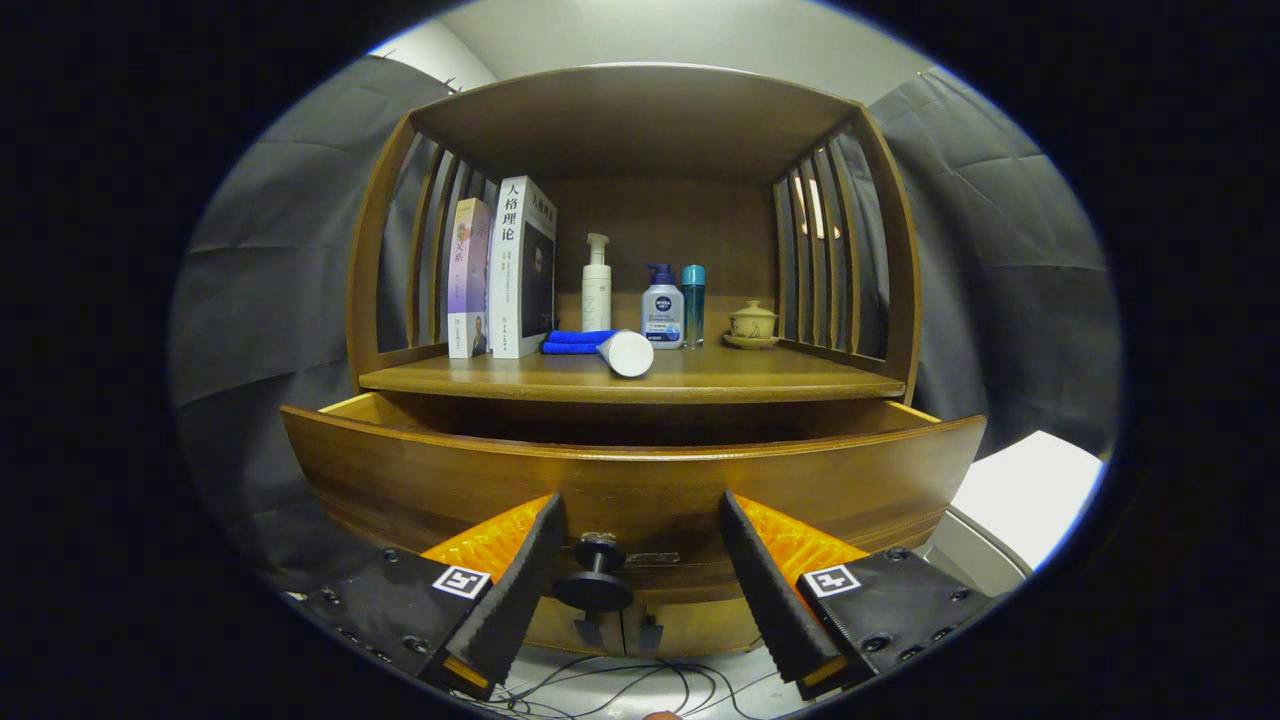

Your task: Pull open the drawer, take out the items inside it, and place them on the countertop above the cabinet.

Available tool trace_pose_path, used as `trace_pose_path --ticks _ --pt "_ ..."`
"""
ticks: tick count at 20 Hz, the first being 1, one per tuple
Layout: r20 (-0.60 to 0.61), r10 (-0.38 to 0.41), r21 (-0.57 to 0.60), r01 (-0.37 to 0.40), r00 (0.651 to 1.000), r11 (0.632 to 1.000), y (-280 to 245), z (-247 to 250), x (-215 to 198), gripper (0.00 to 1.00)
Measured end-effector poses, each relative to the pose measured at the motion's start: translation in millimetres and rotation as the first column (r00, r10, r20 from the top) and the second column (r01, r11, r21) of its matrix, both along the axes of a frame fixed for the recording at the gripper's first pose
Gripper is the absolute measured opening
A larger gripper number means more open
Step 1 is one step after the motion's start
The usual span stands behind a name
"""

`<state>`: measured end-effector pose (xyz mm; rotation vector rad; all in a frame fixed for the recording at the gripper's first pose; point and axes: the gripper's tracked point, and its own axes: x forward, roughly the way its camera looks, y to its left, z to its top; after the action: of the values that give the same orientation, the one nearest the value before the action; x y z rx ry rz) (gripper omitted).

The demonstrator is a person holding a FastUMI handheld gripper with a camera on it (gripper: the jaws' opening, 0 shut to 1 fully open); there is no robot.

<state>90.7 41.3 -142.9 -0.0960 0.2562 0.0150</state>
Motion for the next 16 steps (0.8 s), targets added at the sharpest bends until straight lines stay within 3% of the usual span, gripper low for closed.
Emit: trace_pose_path --ticks 16 --pt "-0.018 -0.005 0.017 0.005 1.0 1.0 1 -5 55 0.98"
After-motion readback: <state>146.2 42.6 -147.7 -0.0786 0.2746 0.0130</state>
